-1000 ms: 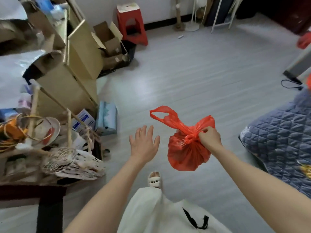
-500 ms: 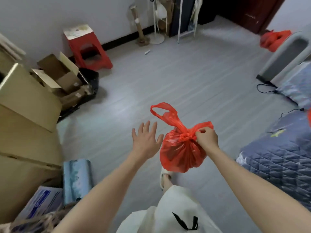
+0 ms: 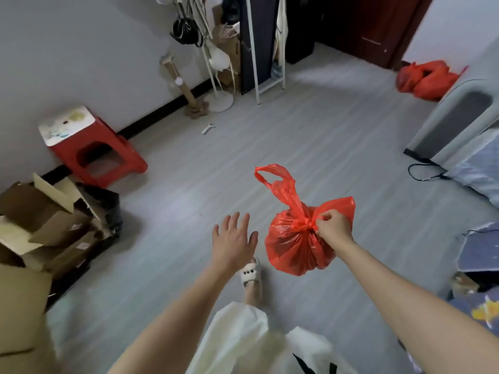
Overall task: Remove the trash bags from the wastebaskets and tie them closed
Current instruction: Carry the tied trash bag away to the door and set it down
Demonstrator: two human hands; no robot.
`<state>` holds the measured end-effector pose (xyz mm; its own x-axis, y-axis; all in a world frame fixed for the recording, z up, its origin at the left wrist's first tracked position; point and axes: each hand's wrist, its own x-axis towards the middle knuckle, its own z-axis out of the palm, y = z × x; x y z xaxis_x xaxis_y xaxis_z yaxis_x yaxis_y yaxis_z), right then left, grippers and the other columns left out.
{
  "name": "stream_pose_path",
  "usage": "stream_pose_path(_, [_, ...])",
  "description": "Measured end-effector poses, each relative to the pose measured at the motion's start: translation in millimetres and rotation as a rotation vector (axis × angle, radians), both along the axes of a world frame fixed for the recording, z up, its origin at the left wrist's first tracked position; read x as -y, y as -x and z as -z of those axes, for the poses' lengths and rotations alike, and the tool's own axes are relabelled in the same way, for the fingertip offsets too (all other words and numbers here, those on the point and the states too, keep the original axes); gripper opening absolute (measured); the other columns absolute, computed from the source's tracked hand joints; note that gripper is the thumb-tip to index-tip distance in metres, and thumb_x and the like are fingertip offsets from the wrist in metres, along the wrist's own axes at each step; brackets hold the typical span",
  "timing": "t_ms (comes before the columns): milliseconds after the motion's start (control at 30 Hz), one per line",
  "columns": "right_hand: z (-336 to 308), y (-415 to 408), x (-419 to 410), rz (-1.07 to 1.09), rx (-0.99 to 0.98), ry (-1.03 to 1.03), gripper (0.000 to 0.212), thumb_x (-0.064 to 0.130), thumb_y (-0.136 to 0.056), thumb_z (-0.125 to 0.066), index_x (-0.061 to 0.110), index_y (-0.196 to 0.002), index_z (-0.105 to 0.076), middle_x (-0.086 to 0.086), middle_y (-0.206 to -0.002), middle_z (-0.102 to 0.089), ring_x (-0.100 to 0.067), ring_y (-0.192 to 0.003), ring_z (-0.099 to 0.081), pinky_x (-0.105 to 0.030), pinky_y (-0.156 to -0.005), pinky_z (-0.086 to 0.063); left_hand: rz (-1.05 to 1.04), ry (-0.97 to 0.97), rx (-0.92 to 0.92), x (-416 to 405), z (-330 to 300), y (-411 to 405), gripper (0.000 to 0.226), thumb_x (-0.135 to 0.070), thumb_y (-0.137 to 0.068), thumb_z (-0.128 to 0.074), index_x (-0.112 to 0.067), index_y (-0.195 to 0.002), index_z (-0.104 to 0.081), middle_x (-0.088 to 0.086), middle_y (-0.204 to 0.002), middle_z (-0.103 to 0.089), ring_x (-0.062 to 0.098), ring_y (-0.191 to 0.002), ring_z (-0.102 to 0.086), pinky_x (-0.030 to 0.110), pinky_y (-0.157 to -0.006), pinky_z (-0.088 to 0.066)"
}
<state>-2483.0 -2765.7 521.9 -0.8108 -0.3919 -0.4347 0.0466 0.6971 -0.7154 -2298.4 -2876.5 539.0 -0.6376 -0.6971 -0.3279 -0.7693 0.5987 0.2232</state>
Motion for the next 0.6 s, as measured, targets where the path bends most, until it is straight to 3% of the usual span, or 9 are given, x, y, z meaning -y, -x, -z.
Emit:
stream_pose_path(133, [2.4,83.6,85.1,0.033,0.009,-0.027,0.014,0.008,-0.076,-0.052,0.018,-0.068,-0.058,-0.010,-0.075,-0.064,-0.035,-0.089,-0.066,-0.035,-0.080,-0.050,0.047,0.037,-0.045,99.8,9.8,95.7,0.051,-0.041,-0.096,-0.031,-0.020,-0.143,-0.025,0.003,-0.153,-0.027,0.023,-0.141,-0.024,0.041,-0.113,-0.020])
stream_pose_path(267, [-12.2,180.7,168.0,0.027,-0.010,-0.099,0.029,0.002,-0.076,-0.052,0.019,-0.052,-0.050,-0.022,-0.079,-0.068,-0.033,-0.081,-0.065,-0.038,-0.083,-0.051,0.110,0.024,-0.050,198.5,6.2,204.4,0.051,-0.040,-0.096,-0.033,-0.019,-0.142,-0.028,0.004,-0.151,-0.030,0.023,-0.139,-0.028,0.039,-0.112,-0.023])
stream_pose_path(400, [-22.8,285.3,221.0,0.077,-0.065,-0.105,0.020,0.010,-0.079,-0.054,0.022,-0.063,-0.053,-0.014,-0.091,-0.071,-0.032,-0.092,-0.065,-0.033,-0.086,-0.049,0.212,0.015,-0.066,274.4,-4.2,322.4,0.050,-0.039,-0.096,-0.034,-0.019,-0.142,-0.029,0.003,-0.150,-0.031,0.022,-0.138,-0.028,0.037,-0.111,-0.022])
stream_pose_path(500, [-25.9,365.6,253.7,0.109,-0.148,-0.117,0.009,0.010,-0.083,-0.052,0.015,-0.080,-0.059,-0.014,-0.093,-0.069,-0.032,-0.093,-0.063,-0.032,-0.082,-0.045,0.319,0.020,-0.088,315.4,-7.9,423.1,0.051,-0.039,-0.095,-0.035,-0.019,-0.142,-0.029,0.003,-0.150,-0.032,0.022,-0.138,-0.028,0.037,-0.111,-0.022])
stream_pose_path(600, [-20.8,432.3,277.8,0.147,-0.197,-0.104,0.014,0.007,-0.085,-0.051,0.005,-0.091,-0.063,-0.015,-0.099,-0.068,-0.031,-0.096,-0.060,-0.031,-0.080,-0.043,0.390,0.019,-0.104,343.9,-4.5,502.2,0.052,-0.040,-0.095,-0.035,-0.020,-0.142,-0.029,0.003,-0.150,-0.032,0.023,-0.138,-0.028,0.039,-0.112,-0.022])
